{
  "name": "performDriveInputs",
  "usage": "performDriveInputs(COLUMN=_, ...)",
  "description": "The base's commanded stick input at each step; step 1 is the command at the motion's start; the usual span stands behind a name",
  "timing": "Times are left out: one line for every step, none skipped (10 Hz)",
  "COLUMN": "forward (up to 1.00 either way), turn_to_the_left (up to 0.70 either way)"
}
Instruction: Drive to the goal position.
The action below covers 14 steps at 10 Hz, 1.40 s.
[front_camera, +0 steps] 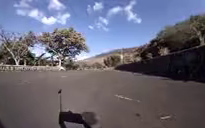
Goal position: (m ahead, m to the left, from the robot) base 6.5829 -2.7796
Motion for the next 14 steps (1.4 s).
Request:
performDriveInputs(forward=0.5, turn_to_the_left=0.0)
performDriveInputs(forward=0.5, turn_to_the_left=0.0)
performDriveInputs(forward=0.5, turn_to_the_left=0.0)
performDriveInputs(forward=0.5, turn_to_the_left=0.0)
performDriveInputs(forward=0.5, turn_to_the_left=0.0)
performDriveInputs(forward=0.5, turn_to_the_left=0.0)
performDriveInputs(forward=0.5, turn_to_the_left=0.0)
performDriveInputs(forward=0.5, turn_to_the_left=0.0)
performDriveInputs(forward=0.5, turn_to_the_left=0.0)
performDriveInputs(forward=0.5, turn_to_the_left=0.0)
performDriveInputs(forward=0.5, turn_to_the_left=0.0)
performDriveInputs(forward=0.5, turn_to_the_left=0.0)
performDriveInputs(forward=0.5, turn_to_the_left=0.0)
performDriveInputs(forward=0.5, turn_to_the_left=0.0)
